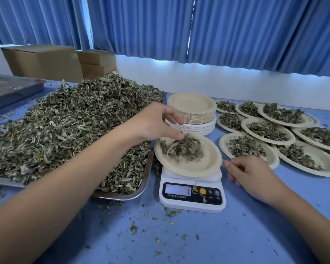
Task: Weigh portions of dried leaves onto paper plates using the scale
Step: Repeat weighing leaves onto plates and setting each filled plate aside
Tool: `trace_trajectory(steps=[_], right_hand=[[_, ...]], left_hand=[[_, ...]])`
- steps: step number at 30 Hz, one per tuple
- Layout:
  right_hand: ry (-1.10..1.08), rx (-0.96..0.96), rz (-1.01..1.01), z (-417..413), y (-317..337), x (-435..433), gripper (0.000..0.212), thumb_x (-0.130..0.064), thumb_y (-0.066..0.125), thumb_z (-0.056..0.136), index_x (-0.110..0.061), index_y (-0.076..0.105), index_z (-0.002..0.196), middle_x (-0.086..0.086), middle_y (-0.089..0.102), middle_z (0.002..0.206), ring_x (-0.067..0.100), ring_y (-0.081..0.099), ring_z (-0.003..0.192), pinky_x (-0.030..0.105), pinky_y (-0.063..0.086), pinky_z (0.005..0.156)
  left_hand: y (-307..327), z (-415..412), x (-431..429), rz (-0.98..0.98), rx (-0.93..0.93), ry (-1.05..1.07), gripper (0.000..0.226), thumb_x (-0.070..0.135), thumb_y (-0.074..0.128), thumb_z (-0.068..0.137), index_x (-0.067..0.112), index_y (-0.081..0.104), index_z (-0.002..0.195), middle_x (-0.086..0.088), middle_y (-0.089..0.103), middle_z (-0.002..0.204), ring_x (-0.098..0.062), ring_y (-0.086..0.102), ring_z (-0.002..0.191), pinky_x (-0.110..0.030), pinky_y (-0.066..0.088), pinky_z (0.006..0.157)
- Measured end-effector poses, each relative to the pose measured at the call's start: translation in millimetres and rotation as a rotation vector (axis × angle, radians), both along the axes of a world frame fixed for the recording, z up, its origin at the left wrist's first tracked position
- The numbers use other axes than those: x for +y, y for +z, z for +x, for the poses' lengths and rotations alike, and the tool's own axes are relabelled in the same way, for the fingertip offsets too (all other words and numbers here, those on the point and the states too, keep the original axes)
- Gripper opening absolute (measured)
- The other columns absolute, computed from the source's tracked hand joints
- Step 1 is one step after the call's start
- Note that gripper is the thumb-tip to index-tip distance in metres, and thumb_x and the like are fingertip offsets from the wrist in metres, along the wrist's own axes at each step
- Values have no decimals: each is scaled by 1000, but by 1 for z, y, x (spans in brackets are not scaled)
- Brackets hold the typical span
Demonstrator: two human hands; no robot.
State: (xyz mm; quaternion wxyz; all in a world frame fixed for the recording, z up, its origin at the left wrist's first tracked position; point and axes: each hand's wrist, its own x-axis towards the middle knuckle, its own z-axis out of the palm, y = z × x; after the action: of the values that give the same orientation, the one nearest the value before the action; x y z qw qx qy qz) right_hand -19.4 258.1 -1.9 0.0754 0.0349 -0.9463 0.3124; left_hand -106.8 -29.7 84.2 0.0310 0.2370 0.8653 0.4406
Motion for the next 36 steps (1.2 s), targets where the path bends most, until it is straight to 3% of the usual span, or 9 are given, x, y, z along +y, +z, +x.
trace_trajectory(steps=[3, 7, 13, 16, 22, 25, 28, 33, 36], right_hand=[[4, -3, 0, 0, 0, -1, 50, -37, 51, 104, -20, 60, 57, 6, 60, 51, 15, 42, 39, 36, 44, 37], [1, 1, -1, -1, 0, -1, 49, -39, 51, 103, -22, 61, 58, 7, 61, 52, 16, 43, 38, 37, 44, 36], [2, 1, 1, -1, 0, 0, 48, -39, 51, 104, -24, 62, 59, 5, 61, 51, 13, 44, 38, 28, 39, 40], [-2, 6, -7, -1, 0, -1, 49, -39, 52, 103, -23, 62, 58, 4, 61, 51, 11, 45, 38, 27, 40, 40], [-13, 3, -6, 0, 0, -1, 49, -38, 53, 103, -21, 63, 58, 4, 62, 51, 9, 44, 37, 26, 39, 39], [-12, 2, 5, -1, -1, 0, 47, -39, 52, 103, -24, 63, 60, 4, 62, 51, 11, 45, 38, 27, 40, 39], [-15, 4, 4, -1, -2, 1, 47, -40, 53, 103, -24, 64, 60, 5, 62, 51, 12, 44, 37, 27, 40, 39], [-6, 12, 17, -2, -2, 1, 46, -40, 53, 103, -25, 64, 61, 3, 62, 51, 11, 46, 37, 27, 41, 41], [-6, 7, 3, -1, -1, 1, 46, -40, 53, 103, -25, 64, 60, 5, 62, 51, 11, 44, 37, 26, 39, 40]], left_hand=[[18, -2, -20, -235, 85, -31, 29, 28, 90, 73, 29, 74, 97, 8, 73, 98, -7, 69, 89, -33, 56, 89], [33, -3, -49, -800, -127, -149, 62, 51, 92, 61, 39, 63, 115, 15, 68, 104, -4, 65, 94, -31, 50, 86], [14, -7, -41, -1182, -113, -195, 83, 37, 88, 69, 31, 47, 142, 15, 45, 102, -7, 51, 89, -29, 44, 81], [6, -10, -36, -1200, -85, -197, 74, 28, 85, 73, 24, 51, 138, 7, 52, 111, -16, 56, 98, -32, 50, 87], [0, -26, -44, -1003, -42, -139, 31, 18, 83, 77, 29, 54, 83, 9, 56, 80, -7, 52, 68, -27, 45, 60], [-4, -29, -48, -836, 53, 47, 29, 12, 80, 80, 21, 68, 105, 7, 61, 83, -15, 63, 72, -28, 50, 60], [-4, -35, -50, -732, 134, 202, 67, 12, 79, 79, 20, 54, 141, -3, 69, 107, -21, 69, 74, -39, 60, 67], [-6, -37, -49, -724, 81, 28, 42, 24, 85, 75, 34, 67, 111, 9, 60, 104, -15, 61, 89, -33, 52, 79], [-4, -35, -45, -681, 157, 37, 22, 33, 84, 79, 32, 70, 95, 9, 66, 90, -18, 66, 80, -31, 53, 72]])
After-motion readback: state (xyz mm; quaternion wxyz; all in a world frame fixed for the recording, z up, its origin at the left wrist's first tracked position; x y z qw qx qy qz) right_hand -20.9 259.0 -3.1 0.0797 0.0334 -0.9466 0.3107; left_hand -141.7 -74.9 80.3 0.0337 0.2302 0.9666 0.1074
